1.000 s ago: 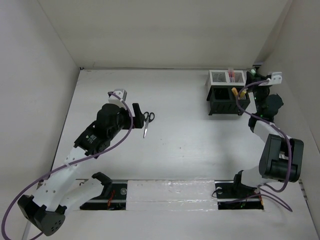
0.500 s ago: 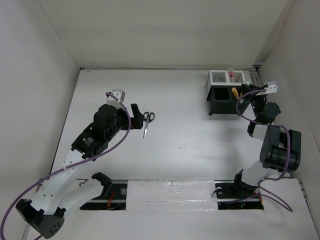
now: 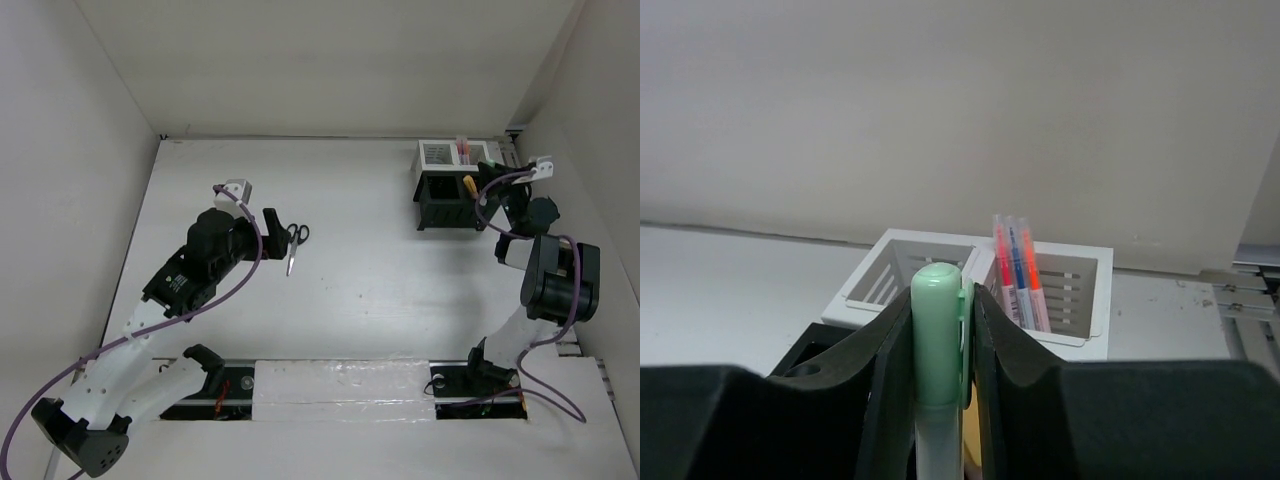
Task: Sort the stationery into containers
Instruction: Place the pen in the storage box.
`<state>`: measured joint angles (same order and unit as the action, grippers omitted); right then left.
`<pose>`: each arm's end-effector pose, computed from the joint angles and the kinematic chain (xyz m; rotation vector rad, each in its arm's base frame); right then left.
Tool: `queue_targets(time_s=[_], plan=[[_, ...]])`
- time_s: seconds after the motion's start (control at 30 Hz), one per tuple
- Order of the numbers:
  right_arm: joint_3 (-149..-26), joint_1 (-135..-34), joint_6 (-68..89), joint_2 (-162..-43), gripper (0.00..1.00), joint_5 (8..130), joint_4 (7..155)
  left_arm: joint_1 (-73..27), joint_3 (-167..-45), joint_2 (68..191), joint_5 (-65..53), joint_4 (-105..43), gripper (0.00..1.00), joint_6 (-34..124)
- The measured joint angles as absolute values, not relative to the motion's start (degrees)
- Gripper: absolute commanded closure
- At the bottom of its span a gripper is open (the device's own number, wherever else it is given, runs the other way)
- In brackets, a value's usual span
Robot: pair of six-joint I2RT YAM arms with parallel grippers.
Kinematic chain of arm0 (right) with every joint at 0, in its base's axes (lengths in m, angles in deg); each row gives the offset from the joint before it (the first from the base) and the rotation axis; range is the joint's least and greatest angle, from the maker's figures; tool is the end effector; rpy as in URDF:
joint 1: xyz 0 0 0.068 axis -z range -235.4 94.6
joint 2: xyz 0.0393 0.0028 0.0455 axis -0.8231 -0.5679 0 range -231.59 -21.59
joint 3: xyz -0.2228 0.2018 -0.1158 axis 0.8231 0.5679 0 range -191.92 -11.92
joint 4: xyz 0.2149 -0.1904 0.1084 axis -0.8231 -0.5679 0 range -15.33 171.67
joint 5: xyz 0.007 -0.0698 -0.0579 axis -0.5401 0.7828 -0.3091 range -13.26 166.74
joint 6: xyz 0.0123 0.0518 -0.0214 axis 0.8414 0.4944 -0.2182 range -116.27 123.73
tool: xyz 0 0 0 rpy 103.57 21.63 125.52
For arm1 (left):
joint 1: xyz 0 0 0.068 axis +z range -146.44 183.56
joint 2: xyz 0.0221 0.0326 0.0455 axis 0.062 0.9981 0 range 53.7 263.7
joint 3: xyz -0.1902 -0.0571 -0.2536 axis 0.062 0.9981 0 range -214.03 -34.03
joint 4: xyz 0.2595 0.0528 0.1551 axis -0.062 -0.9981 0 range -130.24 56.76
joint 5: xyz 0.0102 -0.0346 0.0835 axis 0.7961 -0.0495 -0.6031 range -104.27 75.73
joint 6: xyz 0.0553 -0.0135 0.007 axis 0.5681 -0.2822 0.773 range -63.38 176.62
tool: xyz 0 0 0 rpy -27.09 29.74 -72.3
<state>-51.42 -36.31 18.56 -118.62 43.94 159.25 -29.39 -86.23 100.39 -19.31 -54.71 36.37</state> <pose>0.3551 -0.0996 0.2480 -0.1310 1.2768 0.2852 0.1699 -0.1059 0.3989 0.1463 1.8807 -0.5622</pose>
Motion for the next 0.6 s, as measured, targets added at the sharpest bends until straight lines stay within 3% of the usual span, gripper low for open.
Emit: queue_targets(time_s=[0.3,0.6], plan=[[-58.39,-35.89,25.27,-126.75,1.00,41.10,158.29,-29.39,-86.23,100.66,-19.04,-54.71,0.00,36.37],[-59.25,-35.41,28.72,-127.30,1.00,39.39,157.92,-29.39,-86.23,101.68,-18.78,-54.69,0.00,36.37]])
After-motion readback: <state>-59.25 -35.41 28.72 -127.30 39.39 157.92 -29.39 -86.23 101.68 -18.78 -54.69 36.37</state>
